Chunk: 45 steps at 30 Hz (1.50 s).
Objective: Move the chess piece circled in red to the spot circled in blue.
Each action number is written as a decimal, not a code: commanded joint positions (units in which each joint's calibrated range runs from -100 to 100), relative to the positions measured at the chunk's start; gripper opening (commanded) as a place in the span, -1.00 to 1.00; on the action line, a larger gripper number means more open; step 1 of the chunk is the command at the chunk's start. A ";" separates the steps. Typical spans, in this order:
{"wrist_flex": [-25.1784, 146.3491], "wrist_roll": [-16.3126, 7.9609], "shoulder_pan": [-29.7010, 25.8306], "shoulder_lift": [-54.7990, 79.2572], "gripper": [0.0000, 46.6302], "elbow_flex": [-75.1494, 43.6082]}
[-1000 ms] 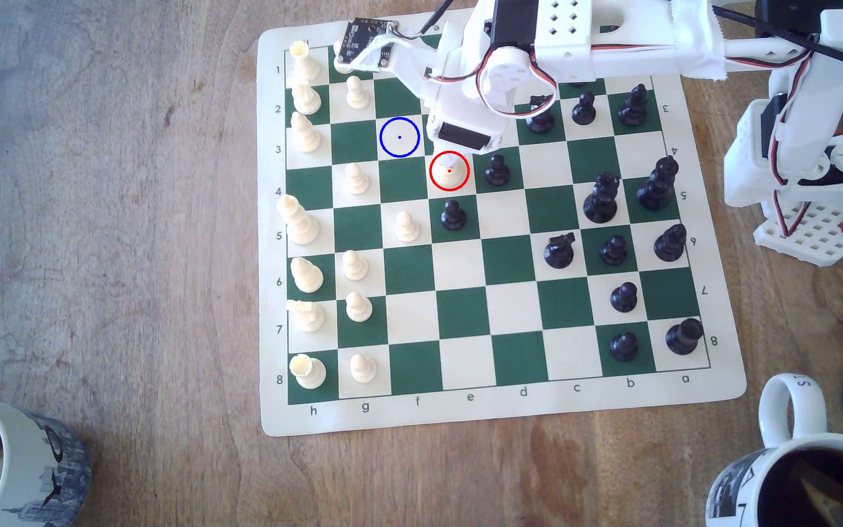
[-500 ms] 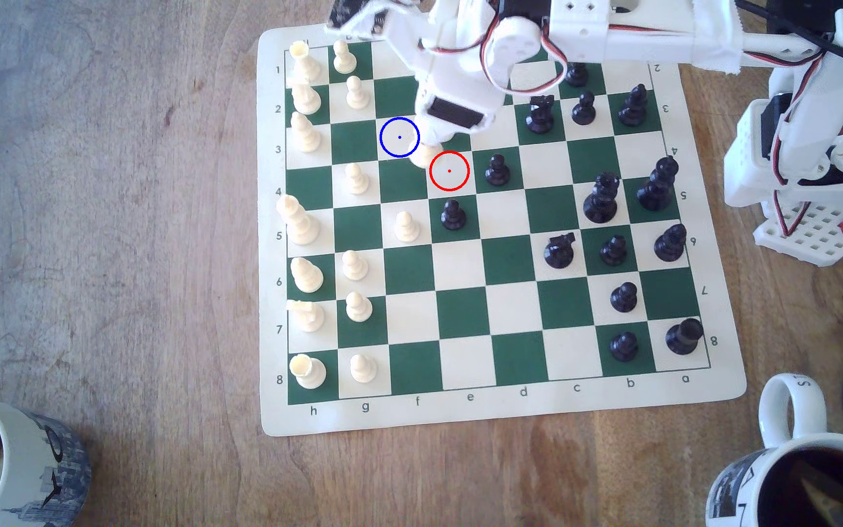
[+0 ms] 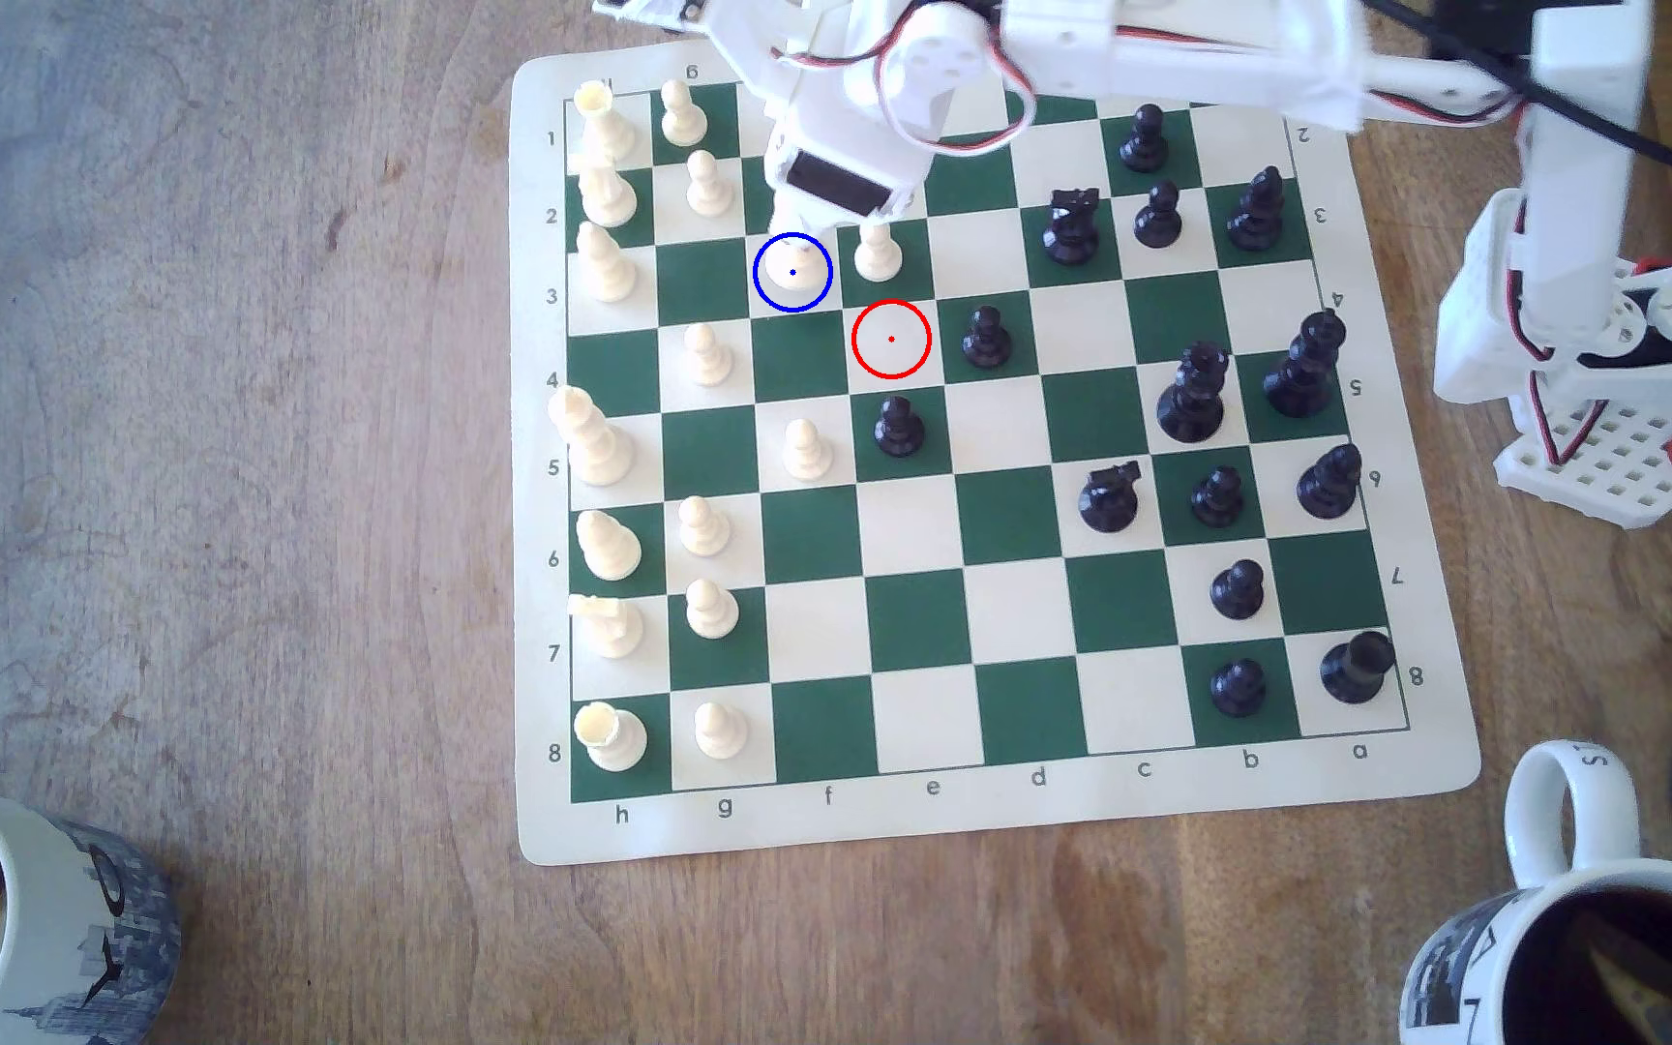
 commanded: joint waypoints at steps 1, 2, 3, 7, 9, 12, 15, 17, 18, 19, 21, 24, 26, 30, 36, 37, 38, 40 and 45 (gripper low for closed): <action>-1.49 0.00 0.10 -0.47 -0.99 -5.87; -1.65 0.00 0.10 -0.05 -0.99 -5.87; -1.82 0.00 0.10 0.29 -0.99 -5.87; -2.64 0.00 0.25 1.14 -0.99 -5.87; -2.88 0.00 0.25 1.56 -0.99 -6.33; -3.13 0.00 0.25 1.99 -0.99 -6.69; -3.29 0.00 0.25 2.41 -0.99 -6.78; -3.78 0.00 0.25 2.84 -0.99 -6.96; -3.78 0.00 0.25 2.92 -0.99 -6.96; -3.78 0.05 0.25 3.09 -0.99 -7.05; -3.78 0.10 0.25 3.69 -0.99 -7.50; -3.87 0.15 0.25 4.03 -0.99 -7.69; -3.87 0.15 0.25 4.11 -0.99 -7.69; -3.46 0.20 0.25 3.18 -0.60 -7.41; -2.80 0.24 0.49 1.05 -0.06 -5.69; -2.80 0.24 0.49 0.63 -0.05 -5.24; -2.80 0.24 0.57 0.21 -0.05 -4.78; -2.55 0.29 0.64 -1.83 -0.05 -2.61; -1.00 0.59 0.49 -8.54 -0.07 4.83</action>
